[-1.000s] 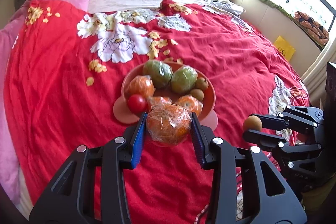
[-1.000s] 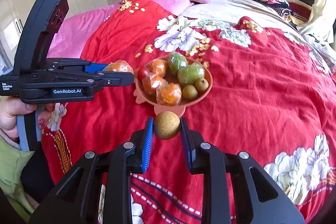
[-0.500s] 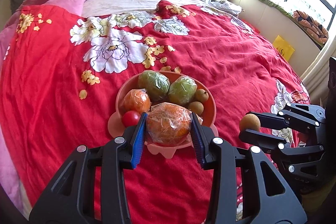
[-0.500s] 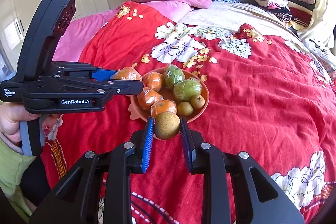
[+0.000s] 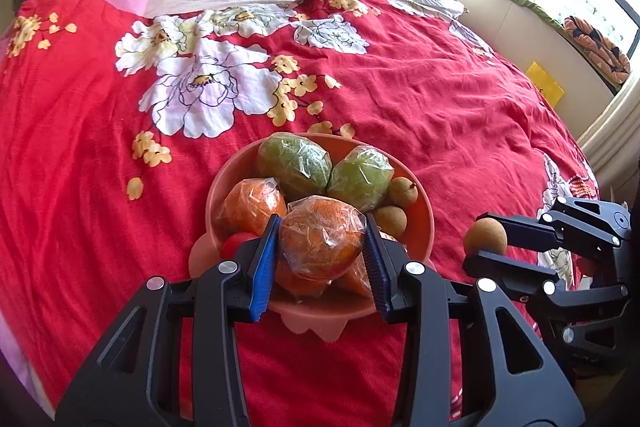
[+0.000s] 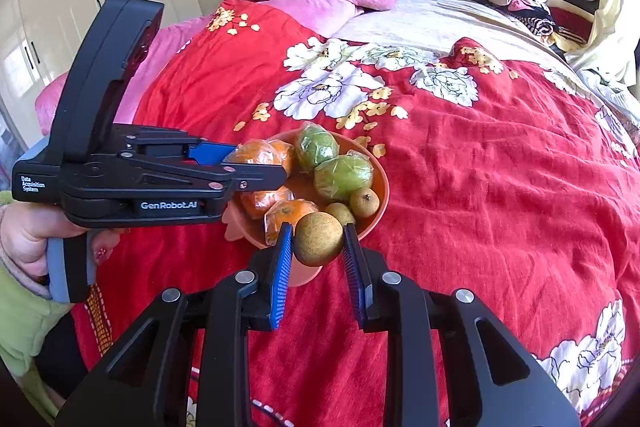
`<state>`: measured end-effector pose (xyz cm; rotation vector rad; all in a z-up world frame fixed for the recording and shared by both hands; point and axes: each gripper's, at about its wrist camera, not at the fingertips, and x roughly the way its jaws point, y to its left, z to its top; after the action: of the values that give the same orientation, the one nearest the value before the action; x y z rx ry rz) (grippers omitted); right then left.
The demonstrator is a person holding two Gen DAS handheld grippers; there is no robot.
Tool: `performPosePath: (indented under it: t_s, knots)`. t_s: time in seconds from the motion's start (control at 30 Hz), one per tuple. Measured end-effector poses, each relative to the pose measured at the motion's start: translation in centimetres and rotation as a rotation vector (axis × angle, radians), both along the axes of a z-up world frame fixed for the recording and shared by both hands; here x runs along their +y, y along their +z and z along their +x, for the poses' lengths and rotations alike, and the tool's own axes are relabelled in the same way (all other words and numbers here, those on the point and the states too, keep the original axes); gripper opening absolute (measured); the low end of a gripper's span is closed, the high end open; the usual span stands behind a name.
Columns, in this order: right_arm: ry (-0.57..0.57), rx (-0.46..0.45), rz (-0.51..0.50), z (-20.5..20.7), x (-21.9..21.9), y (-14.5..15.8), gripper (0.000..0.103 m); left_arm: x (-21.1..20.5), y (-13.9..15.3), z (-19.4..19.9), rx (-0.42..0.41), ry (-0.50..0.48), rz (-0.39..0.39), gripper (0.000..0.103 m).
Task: Organize fruits
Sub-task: 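Carry the held orange and kiwi over the pink bowl with both grippers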
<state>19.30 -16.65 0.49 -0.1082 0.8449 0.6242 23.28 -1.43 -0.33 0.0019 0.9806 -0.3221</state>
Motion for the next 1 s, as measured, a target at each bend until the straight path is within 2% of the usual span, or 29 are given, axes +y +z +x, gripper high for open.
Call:
performPosePath:
  t_s: [1.0]
  knots:
    - [0.011, 0.019, -0.012, 1.1, 0.8, -1.2, 0.024, -0.6, -0.8, 1.3, 0.013, -0.009, -0.005, 0.032]
